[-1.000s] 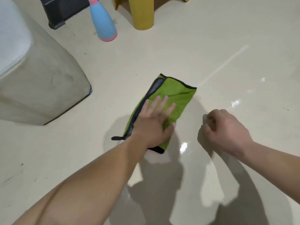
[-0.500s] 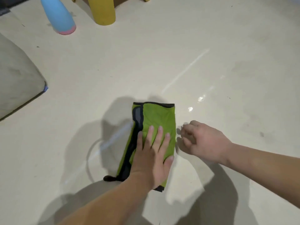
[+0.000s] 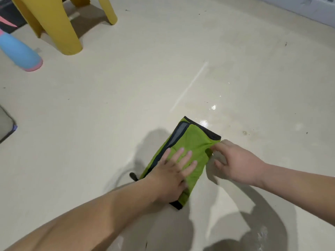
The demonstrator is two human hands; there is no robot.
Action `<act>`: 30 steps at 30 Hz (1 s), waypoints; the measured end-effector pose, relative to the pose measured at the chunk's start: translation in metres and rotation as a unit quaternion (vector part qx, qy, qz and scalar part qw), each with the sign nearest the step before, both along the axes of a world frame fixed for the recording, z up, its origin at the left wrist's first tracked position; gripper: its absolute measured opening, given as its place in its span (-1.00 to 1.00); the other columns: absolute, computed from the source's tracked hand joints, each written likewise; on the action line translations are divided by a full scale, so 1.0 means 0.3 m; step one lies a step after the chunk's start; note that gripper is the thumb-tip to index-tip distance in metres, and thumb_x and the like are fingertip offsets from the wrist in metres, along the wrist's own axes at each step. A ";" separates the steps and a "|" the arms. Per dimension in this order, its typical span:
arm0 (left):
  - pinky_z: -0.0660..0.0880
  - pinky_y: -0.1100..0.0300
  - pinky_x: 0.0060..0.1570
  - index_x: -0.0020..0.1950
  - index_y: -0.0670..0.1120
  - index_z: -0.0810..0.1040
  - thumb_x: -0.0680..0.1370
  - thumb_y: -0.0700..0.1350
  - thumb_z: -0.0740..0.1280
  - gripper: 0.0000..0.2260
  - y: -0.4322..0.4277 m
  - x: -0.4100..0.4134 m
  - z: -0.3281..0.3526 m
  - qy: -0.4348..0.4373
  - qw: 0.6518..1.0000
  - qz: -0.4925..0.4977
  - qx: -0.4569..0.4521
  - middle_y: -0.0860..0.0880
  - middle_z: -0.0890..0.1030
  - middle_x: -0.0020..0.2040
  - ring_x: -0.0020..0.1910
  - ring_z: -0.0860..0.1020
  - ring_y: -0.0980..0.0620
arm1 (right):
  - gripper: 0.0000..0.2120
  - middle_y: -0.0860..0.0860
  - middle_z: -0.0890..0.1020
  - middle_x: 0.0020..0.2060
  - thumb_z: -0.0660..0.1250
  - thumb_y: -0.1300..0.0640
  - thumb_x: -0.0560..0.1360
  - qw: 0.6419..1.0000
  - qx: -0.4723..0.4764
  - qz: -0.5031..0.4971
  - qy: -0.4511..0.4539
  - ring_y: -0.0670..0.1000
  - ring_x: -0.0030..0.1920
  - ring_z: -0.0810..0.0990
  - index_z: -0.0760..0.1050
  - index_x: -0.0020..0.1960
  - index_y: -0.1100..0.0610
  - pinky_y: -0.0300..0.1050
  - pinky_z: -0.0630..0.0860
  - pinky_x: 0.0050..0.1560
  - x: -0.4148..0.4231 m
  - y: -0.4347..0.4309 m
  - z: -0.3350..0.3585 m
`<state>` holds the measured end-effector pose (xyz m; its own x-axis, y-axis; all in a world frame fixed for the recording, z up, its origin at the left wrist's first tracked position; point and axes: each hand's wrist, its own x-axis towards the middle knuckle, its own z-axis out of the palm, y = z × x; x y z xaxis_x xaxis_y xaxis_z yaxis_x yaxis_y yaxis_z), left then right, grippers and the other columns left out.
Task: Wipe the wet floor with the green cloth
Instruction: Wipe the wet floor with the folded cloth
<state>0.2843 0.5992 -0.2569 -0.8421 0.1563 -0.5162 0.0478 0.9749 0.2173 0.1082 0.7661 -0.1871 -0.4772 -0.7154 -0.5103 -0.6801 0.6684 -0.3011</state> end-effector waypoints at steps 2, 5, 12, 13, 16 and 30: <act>-0.42 -0.26 0.53 0.68 0.08 -0.29 0.72 0.14 -0.04 -0.39 0.009 0.117 -0.005 0.004 1.000 0.011 0.011 -0.03 -0.41 0.65 0.57 -0.52 -0.11 | -0.64 -0.08 0.49 0.17 0.29 -0.04 0.56 0.999 -0.031 0.027 0.006 0.01 0.21 0.54 0.47 0.35 -0.03 0.03 0.55 0.14 0.050 -0.036 -0.040; -0.39 -0.21 0.56 0.69 0.14 -0.24 0.70 0.14 0.02 -0.36 -0.004 0.191 -0.005 -0.004 0.999 0.027 0.016 0.00 -0.36 0.67 0.61 -0.44 -0.09 | -0.65 -0.05 0.48 0.15 0.26 -0.10 0.55 0.995 -0.045 0.083 0.007 0.03 0.20 0.51 0.47 0.31 -0.05 0.03 0.56 0.09 0.095 -0.063 -0.079; -0.35 -0.22 0.58 0.65 0.20 -0.36 0.69 0.24 0.13 -0.25 -0.027 -0.051 0.062 -0.110 0.990 -0.075 -0.051 0.00 -0.53 0.59 0.54 -0.55 -0.11 | -0.73 -0.02 0.53 0.07 0.25 -0.05 0.61 0.988 -0.102 -0.054 0.104 0.10 0.10 0.55 0.54 0.25 0.00 -0.01 0.57 -0.10 -0.130 0.072 -0.121; -0.34 -0.23 0.58 0.64 0.20 -0.37 0.69 0.24 0.12 -0.25 -0.021 -0.094 0.061 -0.114 0.988 -0.085 -0.054 0.00 -0.54 0.58 0.54 -0.57 -0.12 | -0.73 0.00 0.53 0.08 0.24 -0.05 0.62 0.986 -0.098 -0.077 0.112 0.12 0.12 0.55 0.55 0.26 0.02 0.00 0.57 -0.08 -0.173 0.102 -0.125; -0.33 -0.26 0.57 0.65 0.20 -0.37 0.69 0.23 0.14 -0.24 0.019 -0.281 0.054 -0.102 0.987 -0.116 -0.052 -0.02 -0.54 0.59 0.54 -0.56 -0.13 | -0.65 0.03 0.49 0.22 0.26 -0.05 0.60 0.981 -0.078 -0.143 0.110 0.14 0.25 0.49 0.51 0.34 0.02 0.05 0.57 0.06 -0.301 0.203 -0.131; -0.37 -0.35 0.52 0.64 0.14 -0.39 0.66 0.27 -0.07 -0.32 0.318 -0.976 -0.052 0.003 0.995 0.076 -0.061 -0.07 -0.50 0.61 0.56 -0.53 -0.17 | 0.17 0.00 0.05 0.56 0.60 -0.42 0.09 0.971 0.073 -0.218 0.060 0.20 0.59 0.05 0.06 0.54 -0.30 0.30 0.45 0.33 -0.803 0.365 -0.105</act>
<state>-0.0084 0.6945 -0.2726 -0.8541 -0.0357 -0.5189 -0.1005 0.9902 0.0972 -0.1326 0.8755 -0.2186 -0.7809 -0.3552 -0.5138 -0.3464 0.9308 -0.1170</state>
